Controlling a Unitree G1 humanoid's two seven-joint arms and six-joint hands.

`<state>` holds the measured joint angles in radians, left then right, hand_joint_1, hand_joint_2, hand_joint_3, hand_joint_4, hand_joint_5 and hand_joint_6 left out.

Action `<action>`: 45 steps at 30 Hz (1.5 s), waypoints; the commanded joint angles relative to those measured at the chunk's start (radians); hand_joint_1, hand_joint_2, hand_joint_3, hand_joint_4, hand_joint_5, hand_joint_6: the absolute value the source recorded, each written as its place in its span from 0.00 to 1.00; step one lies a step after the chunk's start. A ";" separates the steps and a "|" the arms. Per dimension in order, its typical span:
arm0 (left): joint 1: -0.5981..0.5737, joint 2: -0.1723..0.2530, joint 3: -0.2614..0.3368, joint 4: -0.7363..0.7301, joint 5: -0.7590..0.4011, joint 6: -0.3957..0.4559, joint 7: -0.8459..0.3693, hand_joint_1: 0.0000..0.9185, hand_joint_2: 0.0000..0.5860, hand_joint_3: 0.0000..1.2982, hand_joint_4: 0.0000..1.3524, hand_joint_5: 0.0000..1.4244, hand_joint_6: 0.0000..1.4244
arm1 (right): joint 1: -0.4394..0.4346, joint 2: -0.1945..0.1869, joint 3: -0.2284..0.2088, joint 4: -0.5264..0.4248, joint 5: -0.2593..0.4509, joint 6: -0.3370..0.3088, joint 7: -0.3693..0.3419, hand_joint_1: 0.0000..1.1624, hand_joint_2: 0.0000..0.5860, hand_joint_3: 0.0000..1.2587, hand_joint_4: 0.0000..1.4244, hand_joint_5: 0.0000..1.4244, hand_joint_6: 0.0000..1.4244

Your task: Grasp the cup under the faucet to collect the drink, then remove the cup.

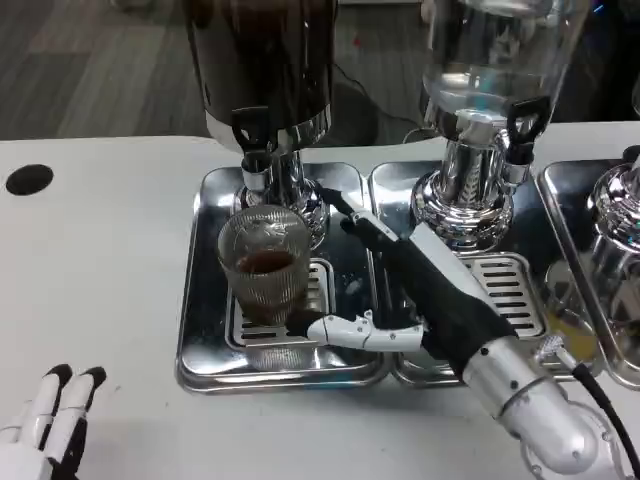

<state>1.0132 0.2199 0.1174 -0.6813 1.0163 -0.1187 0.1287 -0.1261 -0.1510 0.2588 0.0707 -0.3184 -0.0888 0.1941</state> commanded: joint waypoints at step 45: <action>0.011 0.026 0.040 0.069 -0.077 -0.016 -0.017 0.00 0.09 0.12 0.01 0.08 0.29 | -0.242 0.176 0.118 0.251 -0.149 0.169 -0.216 0.63 0.13 0.00 0.00 0.00 0.00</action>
<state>1.0171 0.2349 0.1504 -0.6176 0.9470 -0.1269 0.1218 -0.3473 0.0154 0.3730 0.3080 -0.4639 0.0743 -0.0069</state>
